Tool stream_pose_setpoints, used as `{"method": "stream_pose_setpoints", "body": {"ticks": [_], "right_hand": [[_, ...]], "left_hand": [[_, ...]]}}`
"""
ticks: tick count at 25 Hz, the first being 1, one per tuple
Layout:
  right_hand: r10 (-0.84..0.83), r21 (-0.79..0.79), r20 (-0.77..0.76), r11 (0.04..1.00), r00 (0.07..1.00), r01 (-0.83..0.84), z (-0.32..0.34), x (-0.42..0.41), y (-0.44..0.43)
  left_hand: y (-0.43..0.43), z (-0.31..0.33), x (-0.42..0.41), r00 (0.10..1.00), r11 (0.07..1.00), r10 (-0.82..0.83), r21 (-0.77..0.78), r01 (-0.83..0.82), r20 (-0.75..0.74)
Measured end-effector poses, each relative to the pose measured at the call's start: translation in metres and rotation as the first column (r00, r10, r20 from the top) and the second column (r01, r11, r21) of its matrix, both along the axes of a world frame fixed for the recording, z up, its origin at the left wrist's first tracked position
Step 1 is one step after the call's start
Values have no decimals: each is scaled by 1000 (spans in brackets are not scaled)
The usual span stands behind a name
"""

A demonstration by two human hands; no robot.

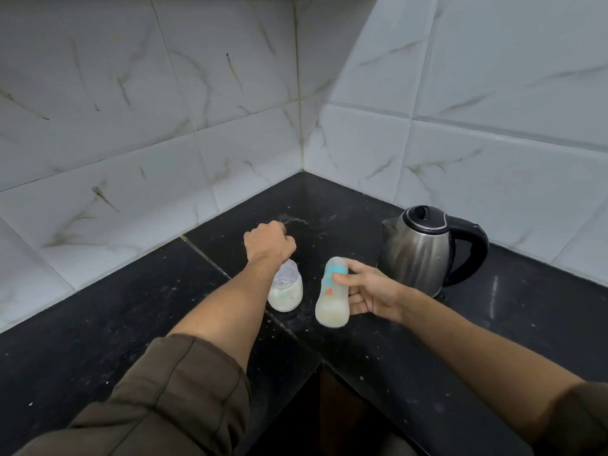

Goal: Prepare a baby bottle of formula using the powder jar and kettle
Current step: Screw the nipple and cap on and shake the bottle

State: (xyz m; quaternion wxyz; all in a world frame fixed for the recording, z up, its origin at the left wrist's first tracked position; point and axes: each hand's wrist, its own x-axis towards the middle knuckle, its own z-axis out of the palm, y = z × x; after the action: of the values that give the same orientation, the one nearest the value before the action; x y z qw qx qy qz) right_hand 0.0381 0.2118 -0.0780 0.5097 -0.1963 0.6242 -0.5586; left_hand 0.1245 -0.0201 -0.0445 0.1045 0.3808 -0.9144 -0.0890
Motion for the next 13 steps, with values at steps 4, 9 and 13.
{"method": "stream_pose_setpoints", "body": {"ticks": [4,9,13], "right_hand": [[-343,-46,76,937,936,347,0,-1,-7],[-30,-75,-8,997,1000,29,-1,3,-3],[-258,-64,73,963,963,262,5,-2,-5]], "left_hand": [[0,0,3,1000,1000,11,-17,-11,4],[2,1,2,1000,1000,5,-16,-5,6],[1,1,2,1000,1000,10,-27,-10,11]]}}
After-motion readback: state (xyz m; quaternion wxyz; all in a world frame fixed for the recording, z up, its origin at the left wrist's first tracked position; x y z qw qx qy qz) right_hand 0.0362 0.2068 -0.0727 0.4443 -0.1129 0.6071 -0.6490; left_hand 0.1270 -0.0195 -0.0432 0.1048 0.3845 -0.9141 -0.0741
